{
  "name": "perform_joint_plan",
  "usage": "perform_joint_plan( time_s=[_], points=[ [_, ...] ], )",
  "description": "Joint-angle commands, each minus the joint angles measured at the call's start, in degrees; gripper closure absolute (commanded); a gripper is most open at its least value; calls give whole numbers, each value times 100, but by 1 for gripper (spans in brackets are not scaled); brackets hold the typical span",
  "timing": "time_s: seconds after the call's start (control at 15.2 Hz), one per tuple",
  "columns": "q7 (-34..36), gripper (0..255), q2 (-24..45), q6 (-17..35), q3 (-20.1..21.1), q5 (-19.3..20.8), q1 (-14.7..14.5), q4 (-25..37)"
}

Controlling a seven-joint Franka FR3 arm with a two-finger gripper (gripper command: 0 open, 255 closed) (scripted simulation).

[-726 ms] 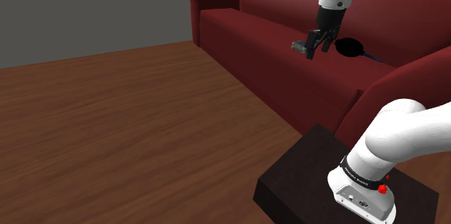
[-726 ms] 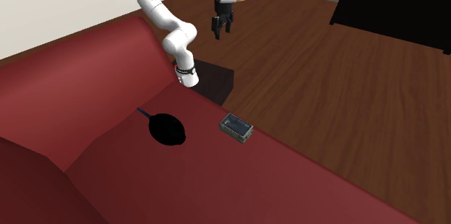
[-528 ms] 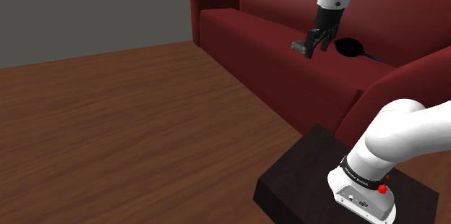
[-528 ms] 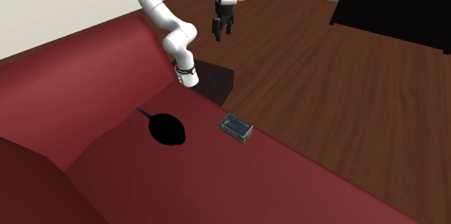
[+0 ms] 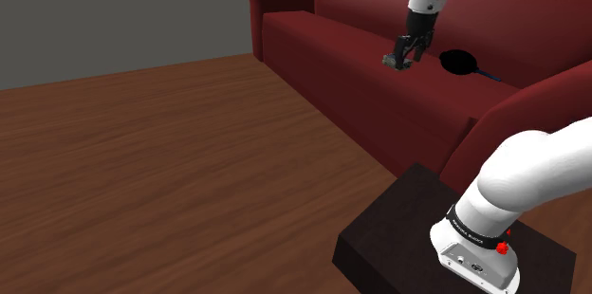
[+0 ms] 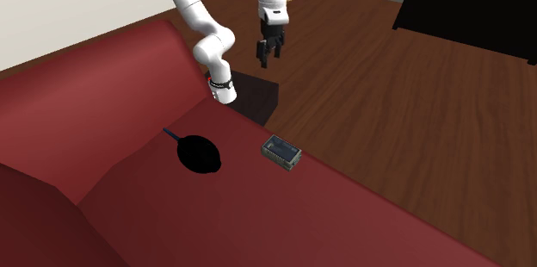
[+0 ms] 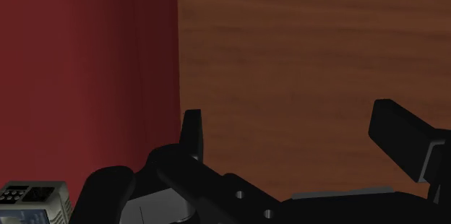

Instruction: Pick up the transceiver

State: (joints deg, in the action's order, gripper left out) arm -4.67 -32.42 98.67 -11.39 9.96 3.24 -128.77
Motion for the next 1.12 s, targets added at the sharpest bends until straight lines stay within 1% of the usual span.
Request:
perform_joint_plan(
  time_s=[0.0, 0.26, 0.53, 0.79, 1.06],
  points=[
    [-222, 0, 349, 169, -221, 50, 50, 225],
    [-602, 0, 1082, 467, -595, 17, 102, 726],
    [-1020, 0, 1870, 694, -949, -148, 156, 1334],
    [-1479, 0, 2721, 828, -1262, -457, 252, 2059],
    [-1959, 0, 3640, 842, -1501, -896, 443, 2923]
  ],
)
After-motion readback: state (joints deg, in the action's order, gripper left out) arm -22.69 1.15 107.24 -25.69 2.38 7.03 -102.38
